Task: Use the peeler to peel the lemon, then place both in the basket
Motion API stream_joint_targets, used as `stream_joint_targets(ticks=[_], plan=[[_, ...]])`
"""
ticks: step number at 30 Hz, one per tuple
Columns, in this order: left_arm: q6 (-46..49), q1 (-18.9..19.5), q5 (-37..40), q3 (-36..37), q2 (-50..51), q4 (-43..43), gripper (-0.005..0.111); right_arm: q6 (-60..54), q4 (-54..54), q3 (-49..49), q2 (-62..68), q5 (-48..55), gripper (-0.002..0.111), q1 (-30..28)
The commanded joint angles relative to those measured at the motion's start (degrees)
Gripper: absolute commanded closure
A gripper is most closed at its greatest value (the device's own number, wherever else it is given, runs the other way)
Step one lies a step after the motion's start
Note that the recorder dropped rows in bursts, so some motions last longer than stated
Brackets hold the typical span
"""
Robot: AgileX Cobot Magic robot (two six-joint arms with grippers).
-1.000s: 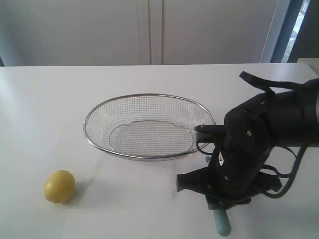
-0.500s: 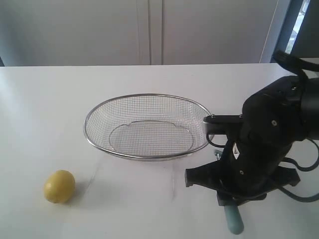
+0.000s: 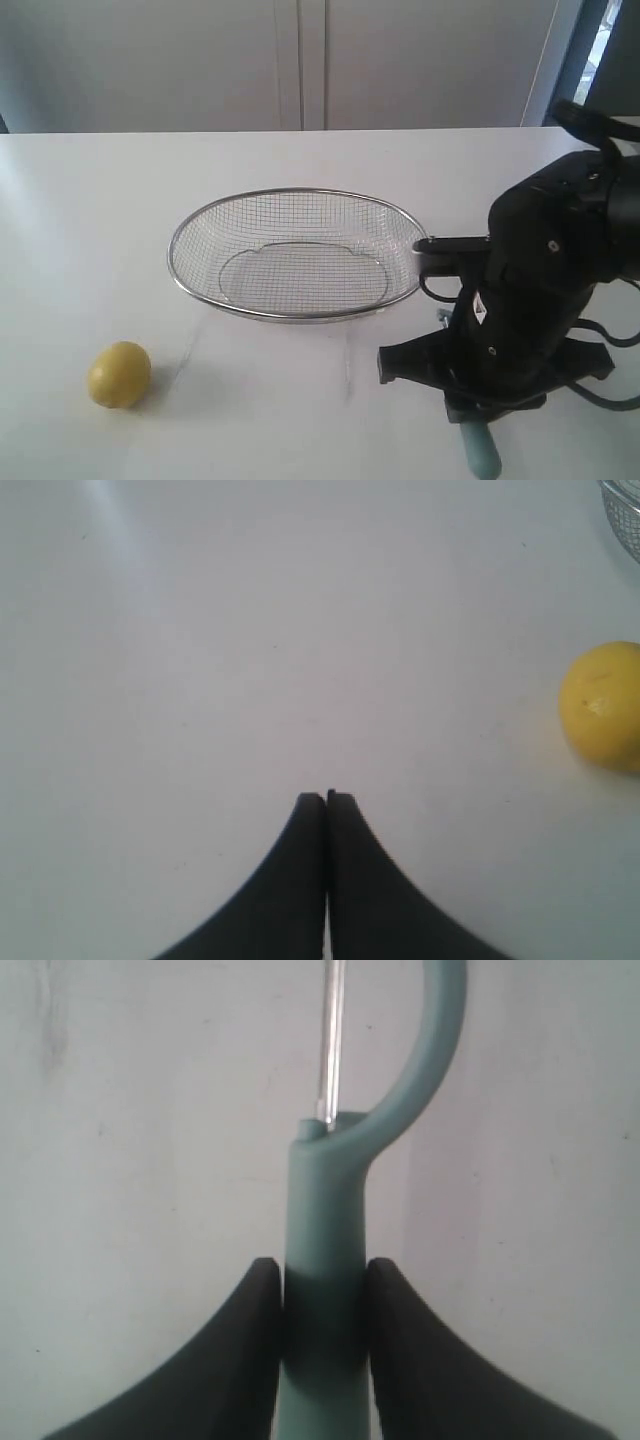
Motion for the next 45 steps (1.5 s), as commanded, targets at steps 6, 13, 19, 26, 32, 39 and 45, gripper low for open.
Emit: stream_joint_targets(ticks=[6, 13, 19, 26, 32, 39, 45], plan=[[0.01, 0.23, 0.3, 0.56, -0.23, 0.07, 0.107, -0.08, 0.19, -0.03, -5.4, 0.68, 0.108, -0.08], [0.01, 0.23, 0.3, 0.56, -0.23, 0.07, 0.107, -0.08, 0.36, -0.03, -9.35, 0.32, 0.108, -0.08], [0.01, 0.23, 0.3, 0.56, -0.23, 0.07, 0.107, -0.08, 0.36, -0.03, -9.88, 0.11, 0.108, -0.08], [0.01, 0.23, 0.3, 0.56, -0.23, 0.07, 0.107, -0.08, 0.36, -0.03, -9.88, -1.35, 0.108, -0.08], [0.03, 0.23, 0.07, 0.56, -0.23, 0.07, 0.107, -0.08, 0.36, -0.03, -9.88, -1.48, 0.108, -0.08], [0.03, 0.23, -1.86, 0.56, -0.23, 0.07, 0.107, -0.08, 0.36, -0.03, -9.88, -2.02, 0.108, -0.08], [0.03, 0.23, -9.21, 0.56, -0.23, 0.07, 0.107, -0.08, 0.36, -0.03, -9.88, -3.17, 0.108, -0.08]])
